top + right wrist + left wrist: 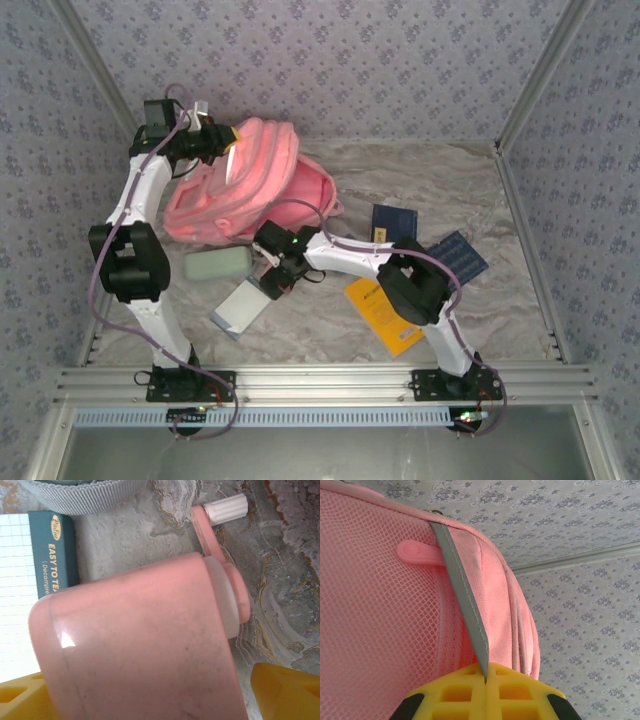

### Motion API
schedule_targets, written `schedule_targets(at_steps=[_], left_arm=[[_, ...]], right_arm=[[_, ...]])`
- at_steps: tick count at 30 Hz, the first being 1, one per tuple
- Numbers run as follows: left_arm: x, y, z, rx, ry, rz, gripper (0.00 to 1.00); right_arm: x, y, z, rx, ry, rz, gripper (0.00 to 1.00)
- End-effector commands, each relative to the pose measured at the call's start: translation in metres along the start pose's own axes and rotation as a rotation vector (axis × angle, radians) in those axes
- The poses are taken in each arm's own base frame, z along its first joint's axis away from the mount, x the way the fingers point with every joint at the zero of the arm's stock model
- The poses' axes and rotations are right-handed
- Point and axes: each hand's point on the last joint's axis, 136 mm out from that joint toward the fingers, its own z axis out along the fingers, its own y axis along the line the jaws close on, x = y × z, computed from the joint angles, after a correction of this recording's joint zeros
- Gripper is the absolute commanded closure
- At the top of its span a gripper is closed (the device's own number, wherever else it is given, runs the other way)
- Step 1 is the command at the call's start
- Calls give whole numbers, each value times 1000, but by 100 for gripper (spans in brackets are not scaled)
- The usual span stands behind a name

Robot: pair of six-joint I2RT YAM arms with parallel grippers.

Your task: Pack the student bag

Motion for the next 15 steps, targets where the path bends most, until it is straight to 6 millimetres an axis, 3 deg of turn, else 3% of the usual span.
schedule_targets(at_steps=[1, 10, 15], left_arm=[[-3, -44, -21, 89, -31, 91, 100], [4, -53, -15, 96, -6, 115, 100], [15, -63, -6, 93, 36, 152, 100]], right_arm=[[-6, 4, -14, -14, -34, -33, 11], [2, 1, -8, 20, -9, -62, 32], [1, -10, -26, 55, -59, -36, 39]])
